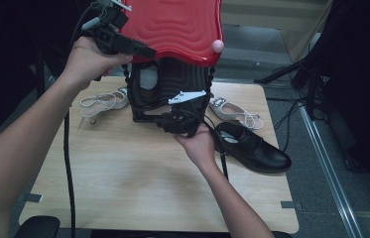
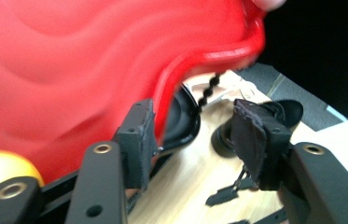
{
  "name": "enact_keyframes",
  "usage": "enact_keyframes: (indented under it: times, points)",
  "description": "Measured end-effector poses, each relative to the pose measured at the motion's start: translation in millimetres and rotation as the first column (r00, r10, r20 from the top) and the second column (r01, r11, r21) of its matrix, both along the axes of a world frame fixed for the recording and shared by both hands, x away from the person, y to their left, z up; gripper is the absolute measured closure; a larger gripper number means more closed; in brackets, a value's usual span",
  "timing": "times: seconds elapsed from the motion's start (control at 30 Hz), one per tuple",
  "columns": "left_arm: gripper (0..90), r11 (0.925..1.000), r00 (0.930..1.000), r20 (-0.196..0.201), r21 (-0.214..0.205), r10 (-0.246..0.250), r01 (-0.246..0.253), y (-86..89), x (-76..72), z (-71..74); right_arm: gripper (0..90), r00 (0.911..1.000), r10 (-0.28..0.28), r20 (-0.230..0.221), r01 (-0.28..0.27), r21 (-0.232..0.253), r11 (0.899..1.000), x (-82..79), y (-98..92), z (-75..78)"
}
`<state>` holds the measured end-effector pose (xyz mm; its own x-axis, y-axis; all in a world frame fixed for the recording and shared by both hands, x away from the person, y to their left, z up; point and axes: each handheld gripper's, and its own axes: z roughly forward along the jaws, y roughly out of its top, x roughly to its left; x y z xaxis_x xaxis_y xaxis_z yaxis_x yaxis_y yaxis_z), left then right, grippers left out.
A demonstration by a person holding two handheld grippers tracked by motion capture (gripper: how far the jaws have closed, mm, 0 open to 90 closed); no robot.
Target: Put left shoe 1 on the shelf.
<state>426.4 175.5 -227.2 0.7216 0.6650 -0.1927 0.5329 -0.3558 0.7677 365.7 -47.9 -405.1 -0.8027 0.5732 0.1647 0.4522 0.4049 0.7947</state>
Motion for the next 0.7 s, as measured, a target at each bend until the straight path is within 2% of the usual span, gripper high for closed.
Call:
enact_keyframes:
  times: [0.13, 0.17, 0.2, 0.43, 0.7]
  points:
    - [45.5, 0.9997, 0.9997, 0.004, -0.004, -0.025, 0.025, 4.6, -14.6, -9.0, 61.9, 0.9998, 0.006, -0.017, -0.005, 0.016, 1.000, -8.5, -9.0, -2.8]
    - [44.7, 0.9995, 0.9995, -0.008, 0.005, -0.031, 0.031, 7.2, -20.6, -15.4, 61.7, 0.9997, 0.006, -0.025, -0.005, 0.025, 1.000, -13.1, -15.1, -5.3]
    - [44.5, 0.9995, 0.9995, -0.008, 0.005, -0.031, 0.031, 7.2, -20.6, -15.4, 61.7, 0.9997, 0.006, -0.025, -0.005, 0.025, 1.000, -13.1, -15.1, -5.3]
    - [44.2, 0.9996, 0.9993, -0.023, 0.010, -0.028, 0.028, 15.8, -37.5, -41.6, 62.5, 0.9978, -0.002, -0.066, 0.003, 0.018, 1.000, -25.4, -34.0, -16.5]
    - [44.9, 0.9994, 0.9989, -0.044, 0.032, -0.015, 0.016, 20.1, -50.7, -71.0, 61.5, 0.9961, -0.004, -0.088, 0.006, 0.019, 1.000, -28.0, -47.2, -24.2]
